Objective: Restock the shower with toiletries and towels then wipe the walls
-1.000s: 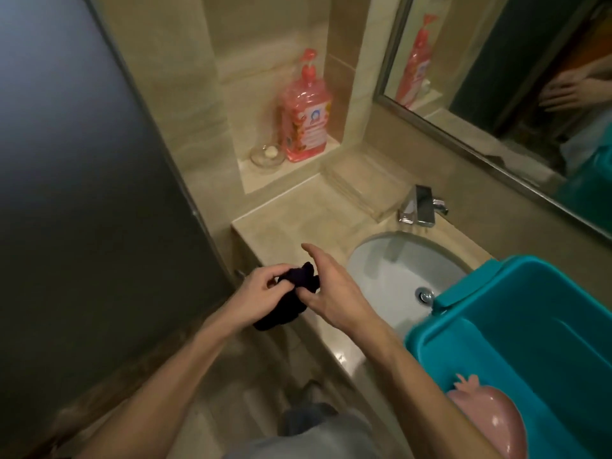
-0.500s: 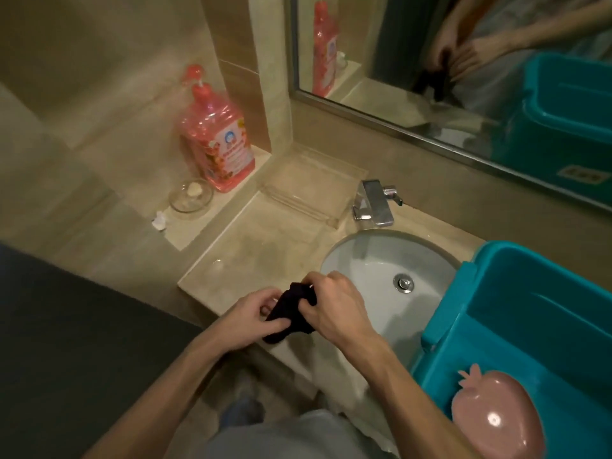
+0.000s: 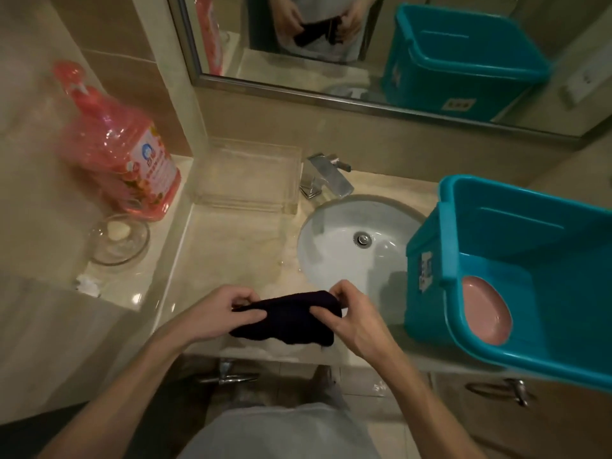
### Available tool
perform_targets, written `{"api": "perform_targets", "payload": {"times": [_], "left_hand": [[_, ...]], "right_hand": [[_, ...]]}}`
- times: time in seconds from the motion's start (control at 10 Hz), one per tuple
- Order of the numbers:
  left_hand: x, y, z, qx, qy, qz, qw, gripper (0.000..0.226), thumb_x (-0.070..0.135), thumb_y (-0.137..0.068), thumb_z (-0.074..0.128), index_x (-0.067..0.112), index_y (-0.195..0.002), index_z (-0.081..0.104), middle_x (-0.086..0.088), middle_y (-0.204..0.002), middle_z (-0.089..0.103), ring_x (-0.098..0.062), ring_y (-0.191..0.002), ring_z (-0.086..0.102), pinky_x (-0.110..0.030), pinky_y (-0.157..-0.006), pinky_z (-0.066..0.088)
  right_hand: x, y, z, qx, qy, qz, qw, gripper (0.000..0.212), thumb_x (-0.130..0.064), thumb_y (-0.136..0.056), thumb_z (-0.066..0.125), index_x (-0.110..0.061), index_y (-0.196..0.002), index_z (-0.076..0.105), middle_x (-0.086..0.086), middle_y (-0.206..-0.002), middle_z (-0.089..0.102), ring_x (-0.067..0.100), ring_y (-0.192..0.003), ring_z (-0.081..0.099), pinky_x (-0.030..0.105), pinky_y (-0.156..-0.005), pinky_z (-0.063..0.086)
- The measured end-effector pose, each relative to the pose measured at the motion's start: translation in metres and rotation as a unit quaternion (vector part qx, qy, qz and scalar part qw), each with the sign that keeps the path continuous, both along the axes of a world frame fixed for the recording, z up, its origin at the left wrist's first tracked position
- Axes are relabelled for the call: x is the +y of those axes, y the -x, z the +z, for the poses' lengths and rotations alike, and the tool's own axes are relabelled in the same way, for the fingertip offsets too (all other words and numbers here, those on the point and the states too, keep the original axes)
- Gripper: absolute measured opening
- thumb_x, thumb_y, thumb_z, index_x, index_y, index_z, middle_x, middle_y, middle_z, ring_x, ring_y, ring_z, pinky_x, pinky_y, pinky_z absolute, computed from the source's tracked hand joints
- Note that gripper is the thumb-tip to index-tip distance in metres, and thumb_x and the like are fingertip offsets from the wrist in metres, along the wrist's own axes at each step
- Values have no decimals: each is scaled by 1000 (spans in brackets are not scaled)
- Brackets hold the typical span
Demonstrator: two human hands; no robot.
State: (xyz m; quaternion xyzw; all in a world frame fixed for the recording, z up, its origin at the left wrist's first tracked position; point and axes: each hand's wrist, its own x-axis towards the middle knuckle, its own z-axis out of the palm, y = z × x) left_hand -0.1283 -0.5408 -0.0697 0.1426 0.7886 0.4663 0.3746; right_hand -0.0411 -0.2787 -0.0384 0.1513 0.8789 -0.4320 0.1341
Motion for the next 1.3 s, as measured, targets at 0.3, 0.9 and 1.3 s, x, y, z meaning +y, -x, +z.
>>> {"api": "perform_targets", "payload": {"times": [0.3,0.9,1.3], "left_hand": [[-5,20,-50,-8,81,19,996,7,30,-94,68,26,-100,70,6,-100,75,-12,-94,71,-35,-87,58],[-14,-36,-107,365,200,-77,906,29,28,-86,73,19,-113,72,2,-103,63,-15,-89,60,-29,-71,54],[-20,-59,-98,262,124,29,957,26,24,-96,63,23,-122,65,10,-111,60,-7,-102,57,-26,-86,52]], "right_hand": [[-24,-20,-65,-83,118,-164,976,23,-30,-91,71,-18,-108,62,3,-90,72,21,-83,72,25,-64,57],[-49,0,-103,-139,-98,-191,967,8,-28,-85,63,-26,-90,58,-8,-84,65,20,-82,64,35,-76,55],[-62,-90,-94,-74,-5,-323,943,4,-24,-99,59,-27,-101,60,-9,-88,66,8,-80,64,26,-68,56]]}}
